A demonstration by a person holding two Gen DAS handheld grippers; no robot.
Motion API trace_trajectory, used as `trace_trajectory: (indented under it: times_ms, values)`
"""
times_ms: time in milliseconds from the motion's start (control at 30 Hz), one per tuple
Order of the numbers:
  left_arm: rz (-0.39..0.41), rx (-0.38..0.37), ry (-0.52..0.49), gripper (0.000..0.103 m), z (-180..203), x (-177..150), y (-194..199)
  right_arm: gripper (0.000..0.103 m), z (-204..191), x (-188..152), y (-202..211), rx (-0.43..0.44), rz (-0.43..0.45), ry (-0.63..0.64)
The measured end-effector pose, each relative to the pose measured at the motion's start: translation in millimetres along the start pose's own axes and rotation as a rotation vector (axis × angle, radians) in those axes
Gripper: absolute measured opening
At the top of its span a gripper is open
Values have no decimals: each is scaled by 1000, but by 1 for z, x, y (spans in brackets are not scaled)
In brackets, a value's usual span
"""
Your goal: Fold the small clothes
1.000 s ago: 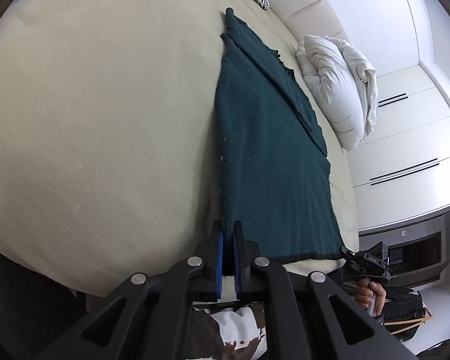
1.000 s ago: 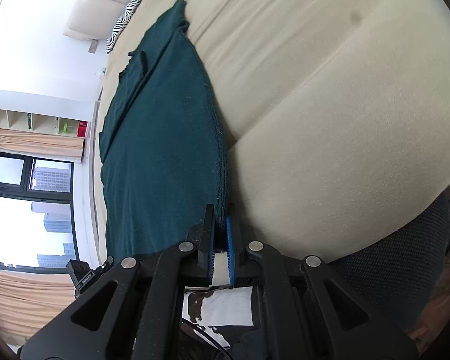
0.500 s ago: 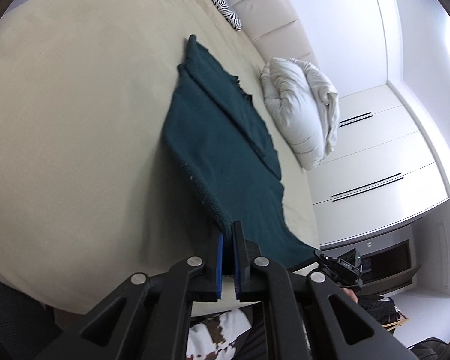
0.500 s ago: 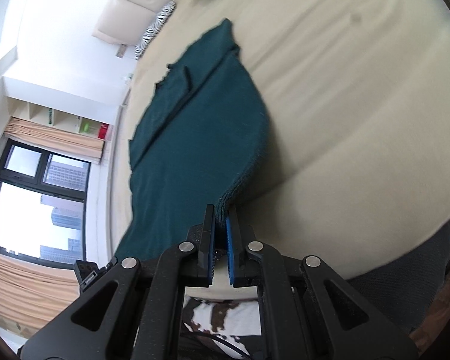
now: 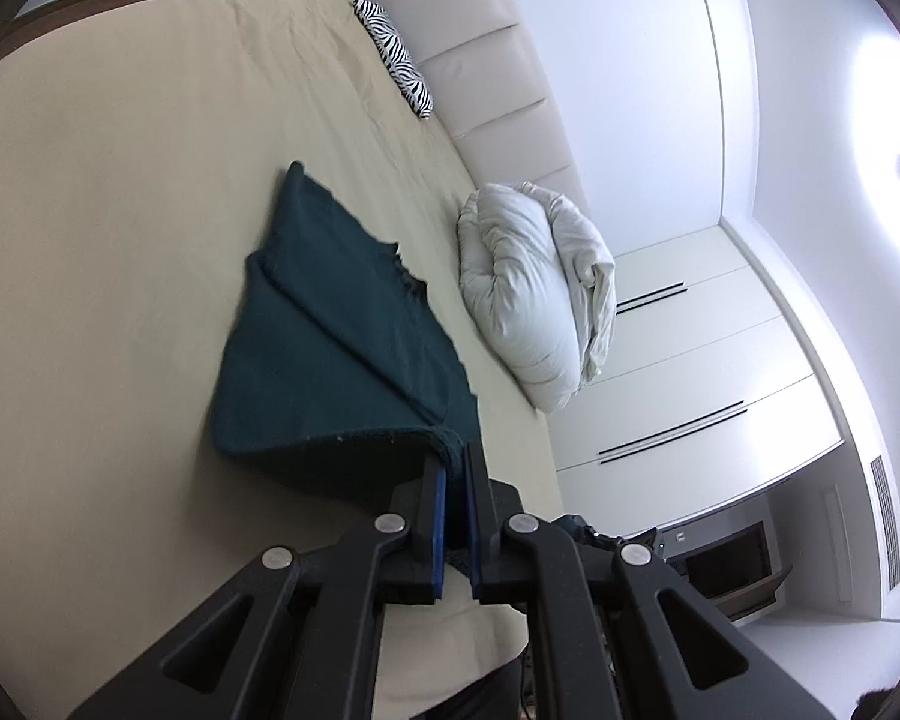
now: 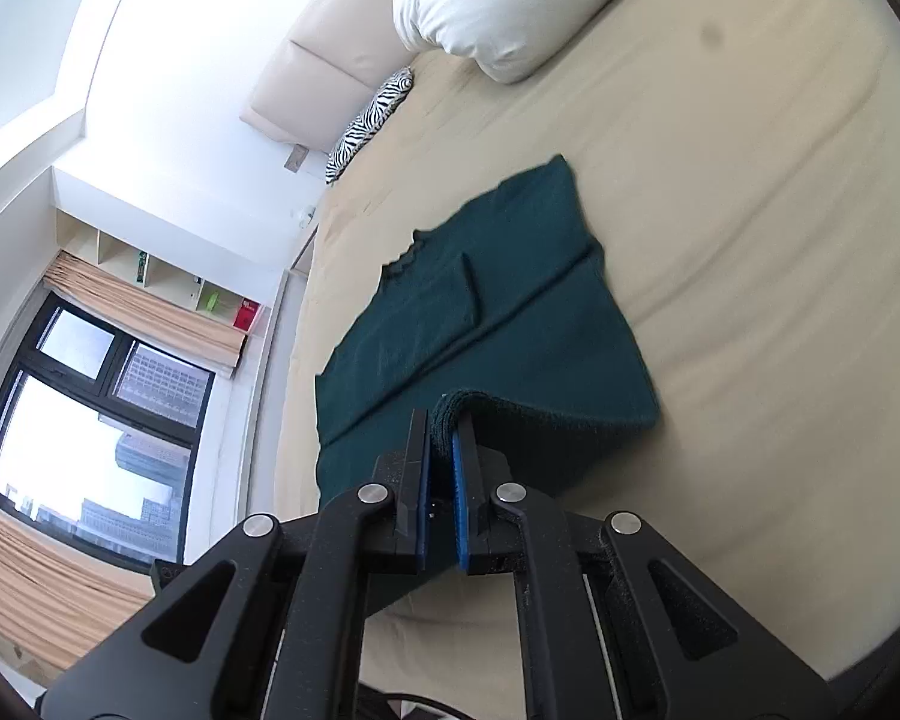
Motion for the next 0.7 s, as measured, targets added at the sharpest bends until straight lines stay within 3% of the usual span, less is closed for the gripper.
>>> trace_trajectory:
  times_ms: [200, 367, 700]
  values:
    - [25, 7, -2, 7, -6, 48, -30, 5, -14, 52, -35, -26, 51, -7]
    - [55, 7, 57, 7, -32, 88, -57, 5, -19, 91, -65, -70, 90, 20]
    - [43, 41, 63, 7, -59, 140, -119, 5, -15, 158, -148, -148, 126, 28]
Point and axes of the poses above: each gripper's, at about its wrist camera, not at the fingertips, and y roughly against the way its jaws point, z to its right, x to its top, the point moved 9 cm from there along -y, roughly the way its jaws point, and after that the axes turned 10 degrees about -y, right-handed, at the moved point
